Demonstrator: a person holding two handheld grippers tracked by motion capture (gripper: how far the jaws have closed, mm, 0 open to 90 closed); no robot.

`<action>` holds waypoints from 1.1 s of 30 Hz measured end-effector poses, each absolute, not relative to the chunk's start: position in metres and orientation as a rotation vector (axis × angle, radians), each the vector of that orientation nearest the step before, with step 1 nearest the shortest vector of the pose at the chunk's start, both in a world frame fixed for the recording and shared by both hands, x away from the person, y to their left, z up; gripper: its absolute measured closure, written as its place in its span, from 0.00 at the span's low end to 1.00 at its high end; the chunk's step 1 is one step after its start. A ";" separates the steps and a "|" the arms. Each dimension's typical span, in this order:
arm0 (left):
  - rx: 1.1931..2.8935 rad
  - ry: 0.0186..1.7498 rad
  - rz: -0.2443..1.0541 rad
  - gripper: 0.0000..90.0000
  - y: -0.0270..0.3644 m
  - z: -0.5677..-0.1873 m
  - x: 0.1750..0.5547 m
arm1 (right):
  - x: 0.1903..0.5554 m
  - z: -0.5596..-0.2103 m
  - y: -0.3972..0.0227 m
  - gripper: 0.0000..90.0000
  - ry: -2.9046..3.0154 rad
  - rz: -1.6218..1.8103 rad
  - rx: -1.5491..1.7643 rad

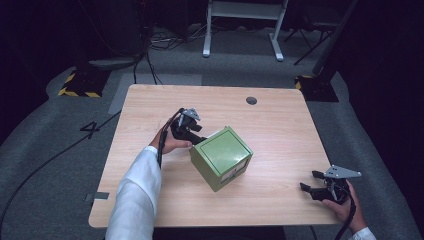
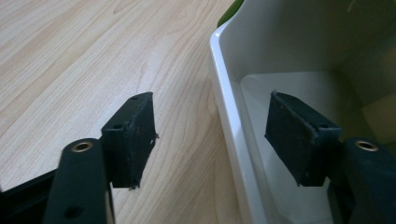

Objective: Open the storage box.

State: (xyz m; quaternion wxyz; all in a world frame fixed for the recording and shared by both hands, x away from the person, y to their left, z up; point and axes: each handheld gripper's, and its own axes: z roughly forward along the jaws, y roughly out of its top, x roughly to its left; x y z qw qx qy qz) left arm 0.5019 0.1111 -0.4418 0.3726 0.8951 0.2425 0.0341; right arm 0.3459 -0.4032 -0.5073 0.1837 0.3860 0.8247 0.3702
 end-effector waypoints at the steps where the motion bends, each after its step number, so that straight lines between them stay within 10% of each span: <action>1: 2.294 0.621 0.087 0.40 0.111 -0.442 0.502 | 0.346 -0.507 -0.403 0.25 2.326 1.044 1.089; 33: 2.321 0.673 0.075 0.60 0.135 -0.455 0.509 | 0.346 -0.507 -0.403 0.25 2.330 1.045 1.087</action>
